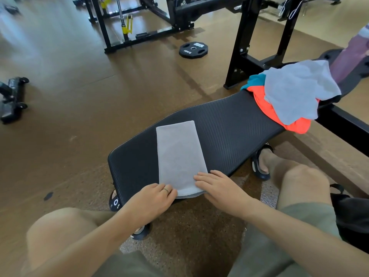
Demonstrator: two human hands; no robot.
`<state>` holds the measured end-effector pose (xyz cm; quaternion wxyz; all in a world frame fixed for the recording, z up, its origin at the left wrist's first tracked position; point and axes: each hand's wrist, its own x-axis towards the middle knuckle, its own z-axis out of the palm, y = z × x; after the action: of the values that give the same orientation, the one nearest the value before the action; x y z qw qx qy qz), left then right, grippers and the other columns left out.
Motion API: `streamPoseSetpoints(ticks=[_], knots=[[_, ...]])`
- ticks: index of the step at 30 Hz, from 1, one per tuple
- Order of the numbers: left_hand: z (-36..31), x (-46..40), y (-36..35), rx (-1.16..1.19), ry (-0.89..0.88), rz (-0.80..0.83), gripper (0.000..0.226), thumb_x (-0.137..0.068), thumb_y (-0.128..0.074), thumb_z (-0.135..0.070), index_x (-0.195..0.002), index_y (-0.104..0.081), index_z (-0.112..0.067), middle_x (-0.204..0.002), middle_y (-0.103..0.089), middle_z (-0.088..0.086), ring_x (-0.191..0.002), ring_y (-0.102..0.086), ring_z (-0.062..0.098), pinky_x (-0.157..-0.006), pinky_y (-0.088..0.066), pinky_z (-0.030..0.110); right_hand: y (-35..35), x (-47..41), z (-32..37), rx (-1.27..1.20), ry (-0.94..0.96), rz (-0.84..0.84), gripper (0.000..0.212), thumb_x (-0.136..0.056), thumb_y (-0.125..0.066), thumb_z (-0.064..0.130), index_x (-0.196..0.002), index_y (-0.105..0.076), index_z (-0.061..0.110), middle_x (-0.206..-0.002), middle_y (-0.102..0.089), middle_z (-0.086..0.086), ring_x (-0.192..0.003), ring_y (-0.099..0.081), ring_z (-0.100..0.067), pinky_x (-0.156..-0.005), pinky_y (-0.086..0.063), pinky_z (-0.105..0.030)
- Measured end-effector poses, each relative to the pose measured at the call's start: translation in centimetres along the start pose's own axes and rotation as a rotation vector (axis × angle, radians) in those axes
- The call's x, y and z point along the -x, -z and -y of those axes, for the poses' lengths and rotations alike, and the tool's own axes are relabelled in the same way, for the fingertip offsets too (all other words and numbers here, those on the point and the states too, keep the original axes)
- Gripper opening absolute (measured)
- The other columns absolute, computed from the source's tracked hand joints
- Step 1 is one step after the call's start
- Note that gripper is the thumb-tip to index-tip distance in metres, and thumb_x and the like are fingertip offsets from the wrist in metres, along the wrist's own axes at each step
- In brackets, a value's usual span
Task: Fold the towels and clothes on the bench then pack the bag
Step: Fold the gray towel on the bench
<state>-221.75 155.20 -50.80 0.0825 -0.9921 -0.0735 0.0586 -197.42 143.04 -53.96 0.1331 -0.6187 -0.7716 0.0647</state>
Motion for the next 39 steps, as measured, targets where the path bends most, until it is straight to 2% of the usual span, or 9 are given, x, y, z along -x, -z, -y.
streamPoseSetpoints(ticks=[4,6,9,15,19,24,29,34,39], knots=[[1.5,0.4,-0.4,0.191,0.155,-0.009,0.042,-0.081,-0.075,-0.012,-0.116,-0.054,-0.022,-0.099,-0.068,-0.004,-0.088,-0.067,0.017,-0.074,-0.056,0.029,1.3,-0.6,-0.2,-0.176,-0.114,-0.036,0.028,-0.099,-0.059,0.017,-0.126,-0.066,0.02,-0.134,-0.065,0.007,-0.131,-0.053,-0.011,-0.119,-0.03,-0.028],[2.2,0.4,0.1,0.36,0.272,-0.005,0.033,-0.102,-0.045,-0.024,-0.135,-0.046,-0.023,-0.12,-0.066,-0.002,-0.108,-0.065,0.019,-0.089,-0.055,0.032,2.0,-1.2,-0.1,-0.297,-0.165,-0.001,0.017,-0.099,-0.057,0.017,-0.11,-0.068,0.022,-0.108,-0.068,0.008,-0.106,-0.061,-0.011,-0.098,-0.05,-0.034],[2.7,0.4,0.9,0.503,0.362,-0.094,0.054,-0.104,-0.019,-0.05,-0.139,-0.05,-0.023,-0.126,-0.064,-0.003,-0.111,-0.063,0.016,-0.094,-0.052,0.03,2.7,-2.1,-0.5,-0.429,-0.294,0.068,0.015,-0.102,-0.052,0.024,-0.089,-0.061,0.024,-0.084,-0.06,0.007,-0.08,-0.056,-0.012,-0.074,-0.051,-0.044],[3.1,-0.7,-0.9,0.776,0.541,-0.246,0.021,-0.109,-0.037,-0.032,-0.124,-0.052,-0.034,-0.106,-0.062,-0.018,-0.095,-0.06,0.004,-0.084,-0.05,0.031,3.9,-4.1,-0.2,-0.686,-0.617,0.0,0.028,-0.106,-0.047,0.036,-0.079,-0.05,0.029,-0.073,-0.054,0.009,-0.064,-0.048,-0.008,-0.058,-0.035,-0.024],[3.2,-1.7,-1.5,0.952,0.676,-0.323,0.015,-0.108,-0.042,-0.033,-0.112,-0.057,-0.035,-0.099,-0.065,-0.017,-0.091,-0.063,0.005,-0.08,-0.053,0.036,2.1,-5.1,0.4,-0.583,-0.695,-0.067,0.032,-0.106,-0.044,0.04,-0.081,-0.051,0.022,-0.076,-0.058,0.003,-0.071,-0.053,-0.012,-0.061,-0.038,-0.029],[3.1,-1.7,-1.8,1.002,0.656,-0.303,0.014,-0.102,-0.051,-0.046,-0.11,-0.057,-0.037,-0.098,-0.066,-0.014,-0.089,-0.063,0.007,-0.078,-0.054,0.04,0.5,-5.5,0.5,-0.425,-0.752,-0.177,0.037,-0.107,-0.042,0.037,-0.071,-0.045,0.025,-0.073,-0.054,0.007,-0.077,-0.049,-0.01,-0.062,-0.034,-0.028],[3.2,-1.9,-2.5,1.072,0.708,-0.335,0.009,-0.103,-0.054,-0.039,-0.105,-0.06,-0.032,-0.088,-0.069,-0.004,-0.08,-0.065,0.016,-0.072,-0.055,0.044,0.3,-5.8,0.3,-0.31,-0.736,-0.168,0.035,-0.107,-0.041,0.04,-0.079,-0.052,0.021,-0.075,-0.058,0.005,-0.074,-0.053,-0.013,-0.065,-0.047,-0.034],[3.0,-2.4,-2.6,1.129,0.787,-0.335,0.016,-0.103,-0.056,-0.035,-0.088,-0.058,-0.027,-0.072,-0.061,0.003,-0.064,-0.051,0.015,-0.059,-0.038,0.021,0.3,-6.4,0.3,-0.191,-0.7,-0.172,0.034,-0.107,-0.041,0.038,-0.079,-0.051,0.021,-0.075,-0.058,0.004,-0.071,-0.052,-0.014,-0.066,-0.048,-0.035],[3.0,-3.2,-2.9,1.076,0.862,-0.317,0.024,-0.101,-0.057,-0.036,-0.08,-0.055,-0.024,-0.063,-0.054,0.002,-0.056,-0.043,0.006,-0.054,-0.035,0.021,-0.4,-6.5,0.6,-0.111,-0.739,-0.19,0.025,-0.105,-0.045,0.039,-0.087,-0.047,0.022,-0.08,-0.057,0.004,-0.072,-0.054,-0.015,-0.067,-0.05,-0.034]])
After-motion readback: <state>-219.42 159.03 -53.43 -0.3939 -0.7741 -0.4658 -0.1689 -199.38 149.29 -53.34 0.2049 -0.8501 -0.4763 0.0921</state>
